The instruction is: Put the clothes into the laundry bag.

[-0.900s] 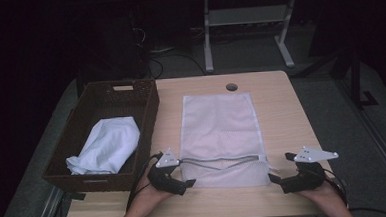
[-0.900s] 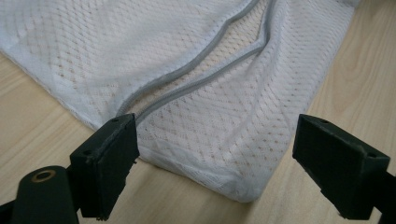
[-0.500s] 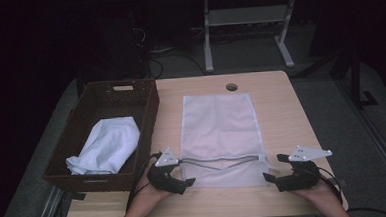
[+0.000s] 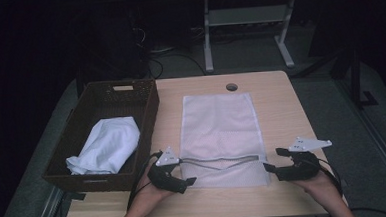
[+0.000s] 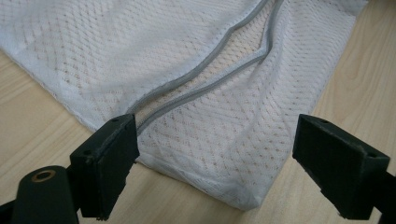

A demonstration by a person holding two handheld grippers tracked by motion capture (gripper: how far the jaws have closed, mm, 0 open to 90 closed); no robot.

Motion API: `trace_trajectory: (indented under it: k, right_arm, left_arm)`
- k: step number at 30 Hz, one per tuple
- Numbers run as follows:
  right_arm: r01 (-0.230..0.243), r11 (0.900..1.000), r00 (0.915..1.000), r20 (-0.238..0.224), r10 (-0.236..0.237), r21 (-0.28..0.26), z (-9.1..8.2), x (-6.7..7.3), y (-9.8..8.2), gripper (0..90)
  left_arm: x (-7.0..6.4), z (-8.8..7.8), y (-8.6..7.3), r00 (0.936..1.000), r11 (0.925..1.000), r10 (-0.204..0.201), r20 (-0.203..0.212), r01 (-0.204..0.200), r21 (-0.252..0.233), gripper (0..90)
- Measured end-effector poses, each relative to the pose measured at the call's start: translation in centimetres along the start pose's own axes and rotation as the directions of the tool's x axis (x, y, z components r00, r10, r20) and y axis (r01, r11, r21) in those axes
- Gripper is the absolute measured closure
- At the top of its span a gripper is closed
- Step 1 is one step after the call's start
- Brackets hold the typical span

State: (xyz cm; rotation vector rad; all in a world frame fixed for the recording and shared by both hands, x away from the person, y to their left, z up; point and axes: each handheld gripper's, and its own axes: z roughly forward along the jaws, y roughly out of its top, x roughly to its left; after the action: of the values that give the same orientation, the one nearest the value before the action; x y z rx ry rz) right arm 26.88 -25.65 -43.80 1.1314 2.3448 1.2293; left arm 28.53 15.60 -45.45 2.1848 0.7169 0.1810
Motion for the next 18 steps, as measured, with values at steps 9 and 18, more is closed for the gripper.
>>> trace_trajectory:
  k: [9, 18]
  right_arm:
    - [0.013, 1.0, 0.9998, -0.013, -0.013, 0.011, 0.6, -0.4, 1.8, 32.2]
    - [-0.015, 0.999, 0.9999, 0.0, 0.015, 0.05, 2.1, -1.7, 3.7, 54.9]
  left_arm:
    - [0.1, -0.7, -0.3, 0.9999, 0.9999, -0.012, -0.009, 0.012, -0.001, 13.9]
    - [0.0, -0.8, -0.4, 0.9999, 0.9999, -0.012, -0.01, 0.012, 0.0, 13.9]
